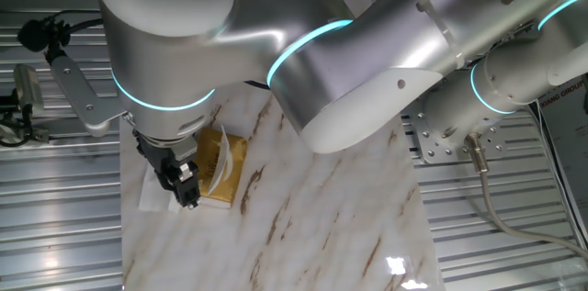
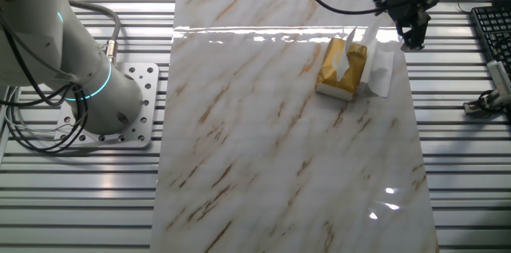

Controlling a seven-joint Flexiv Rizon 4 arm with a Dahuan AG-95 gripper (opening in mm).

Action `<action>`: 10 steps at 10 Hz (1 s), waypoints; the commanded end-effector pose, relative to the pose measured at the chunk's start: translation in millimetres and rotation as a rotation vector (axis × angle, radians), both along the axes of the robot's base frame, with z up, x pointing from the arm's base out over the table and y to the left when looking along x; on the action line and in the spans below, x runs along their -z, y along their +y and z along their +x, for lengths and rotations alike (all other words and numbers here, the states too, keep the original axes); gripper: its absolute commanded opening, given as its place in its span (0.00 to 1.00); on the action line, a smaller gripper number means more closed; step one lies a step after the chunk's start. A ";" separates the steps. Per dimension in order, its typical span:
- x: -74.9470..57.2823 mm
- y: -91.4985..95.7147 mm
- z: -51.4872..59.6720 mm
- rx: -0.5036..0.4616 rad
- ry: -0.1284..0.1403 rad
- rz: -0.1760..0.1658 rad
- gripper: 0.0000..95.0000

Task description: Pull out a napkin

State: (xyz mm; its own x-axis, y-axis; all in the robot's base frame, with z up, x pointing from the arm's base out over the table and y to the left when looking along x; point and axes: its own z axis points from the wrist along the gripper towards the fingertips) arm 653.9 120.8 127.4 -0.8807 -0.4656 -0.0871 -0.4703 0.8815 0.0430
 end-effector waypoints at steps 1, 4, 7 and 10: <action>-0.2 0.1 0.6 0.004 -0.005 0.003 1.00; 0.5 0.3 -0.6 -0.002 -0.009 0.007 1.00; 2.4 0.5 -3.9 -0.010 -0.009 0.013 1.00; 5.2 4.0 -9.2 -0.005 -0.012 0.018 1.00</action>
